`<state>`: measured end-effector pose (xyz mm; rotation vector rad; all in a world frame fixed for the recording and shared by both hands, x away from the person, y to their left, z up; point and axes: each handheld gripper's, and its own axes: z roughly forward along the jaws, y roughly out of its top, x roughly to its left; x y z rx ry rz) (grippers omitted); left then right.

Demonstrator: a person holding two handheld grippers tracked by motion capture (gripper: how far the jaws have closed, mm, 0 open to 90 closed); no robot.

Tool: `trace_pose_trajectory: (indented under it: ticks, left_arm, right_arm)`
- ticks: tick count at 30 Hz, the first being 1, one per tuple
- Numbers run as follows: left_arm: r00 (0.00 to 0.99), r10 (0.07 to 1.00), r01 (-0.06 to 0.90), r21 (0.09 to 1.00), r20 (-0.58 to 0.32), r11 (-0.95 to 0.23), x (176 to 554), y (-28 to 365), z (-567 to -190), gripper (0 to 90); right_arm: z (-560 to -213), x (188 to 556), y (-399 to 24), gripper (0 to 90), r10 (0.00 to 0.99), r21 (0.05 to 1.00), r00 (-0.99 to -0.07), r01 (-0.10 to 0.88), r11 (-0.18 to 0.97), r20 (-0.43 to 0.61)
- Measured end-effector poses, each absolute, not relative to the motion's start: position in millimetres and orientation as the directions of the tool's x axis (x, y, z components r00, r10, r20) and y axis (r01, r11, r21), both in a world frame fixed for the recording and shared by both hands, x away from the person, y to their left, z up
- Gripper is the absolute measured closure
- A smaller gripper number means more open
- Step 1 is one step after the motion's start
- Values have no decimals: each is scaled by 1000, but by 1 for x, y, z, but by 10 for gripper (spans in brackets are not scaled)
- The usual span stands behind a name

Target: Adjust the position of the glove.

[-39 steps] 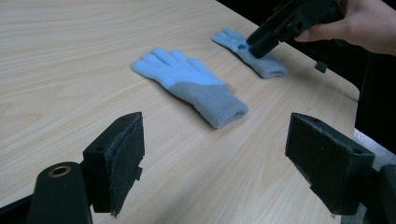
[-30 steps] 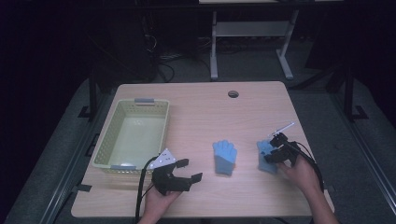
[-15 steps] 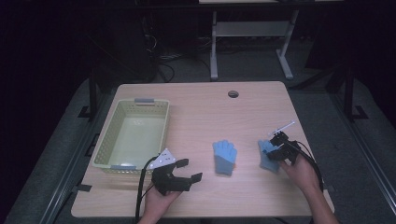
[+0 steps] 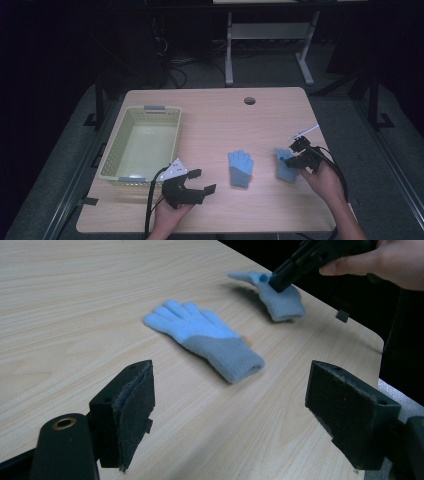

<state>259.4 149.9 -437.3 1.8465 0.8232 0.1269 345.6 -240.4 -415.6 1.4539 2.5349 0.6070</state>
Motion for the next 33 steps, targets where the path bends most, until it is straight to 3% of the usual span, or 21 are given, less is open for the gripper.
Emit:
trace_pose_trajectory:
  ticks: [11, 33]
  left_arm:
    - [754, 589, 481, 855, -290, -195, 259, 149, -438, 196]
    - [757, 592, 467, 863, -278, -193, 258, 150, -435, 199]
  right_arm:
    - [-386, 343, -214, 826, 813, 478, -580, 729, 489, 54]
    - [-371, 347, -161, 820, 747, 500, -660, 675, 543, 80]
